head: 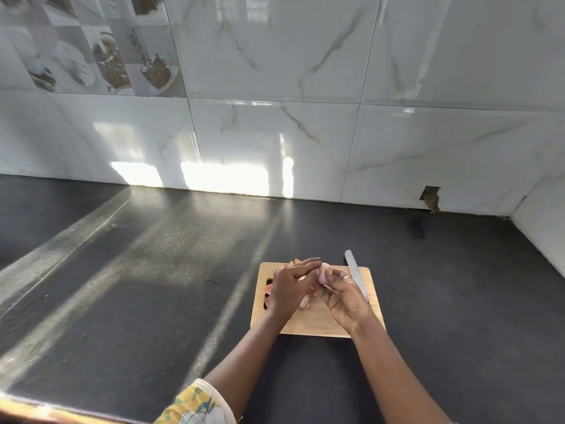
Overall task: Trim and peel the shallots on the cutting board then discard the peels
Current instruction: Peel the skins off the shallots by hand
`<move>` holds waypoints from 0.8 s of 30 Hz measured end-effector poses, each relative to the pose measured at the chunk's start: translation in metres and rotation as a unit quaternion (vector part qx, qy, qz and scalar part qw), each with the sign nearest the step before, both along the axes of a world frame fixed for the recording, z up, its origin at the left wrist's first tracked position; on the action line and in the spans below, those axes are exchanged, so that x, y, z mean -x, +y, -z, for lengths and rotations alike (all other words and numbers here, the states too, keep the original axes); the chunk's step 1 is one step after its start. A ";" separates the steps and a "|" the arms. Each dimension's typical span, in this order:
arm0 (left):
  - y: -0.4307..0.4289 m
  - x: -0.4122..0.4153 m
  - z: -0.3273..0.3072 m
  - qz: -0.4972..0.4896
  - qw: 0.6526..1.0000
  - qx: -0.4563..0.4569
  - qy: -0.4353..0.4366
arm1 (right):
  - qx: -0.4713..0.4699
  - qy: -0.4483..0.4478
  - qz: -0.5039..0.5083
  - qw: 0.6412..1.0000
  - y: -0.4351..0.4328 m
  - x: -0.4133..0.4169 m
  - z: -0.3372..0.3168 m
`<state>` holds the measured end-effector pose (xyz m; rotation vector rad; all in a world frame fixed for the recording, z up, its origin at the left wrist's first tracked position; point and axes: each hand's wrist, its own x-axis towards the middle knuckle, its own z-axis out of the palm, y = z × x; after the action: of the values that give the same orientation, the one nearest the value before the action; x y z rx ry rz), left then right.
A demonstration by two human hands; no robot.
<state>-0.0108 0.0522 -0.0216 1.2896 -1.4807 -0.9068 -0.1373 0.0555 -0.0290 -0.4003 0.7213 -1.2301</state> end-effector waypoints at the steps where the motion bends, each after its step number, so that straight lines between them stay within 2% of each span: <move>1: 0.000 0.000 0.000 -0.003 1.000 -0.006 0.003 | -0.007 -0.009 0.003 1.000 0.000 0.000 0.000; 11: -0.007 -0.004 0.007 0.018 0.994 -0.074 0.072 | -0.010 0.029 0.025 0.999 0.000 0.000 0.002; 18: -0.006 -0.004 0.007 0.032 0.993 -0.077 0.082 | -0.020 0.144 0.009 0.989 -0.003 0.000 0.003; 24: -0.006 -0.005 0.007 0.043 0.990 -0.082 0.109 | -0.002 0.202 0.014 0.979 -0.004 -0.001 -0.001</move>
<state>-0.0059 0.0467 -0.0281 1.2061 -1.3198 -1.2079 -0.1361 0.0515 -0.0282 -0.6479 1.0786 -1.1861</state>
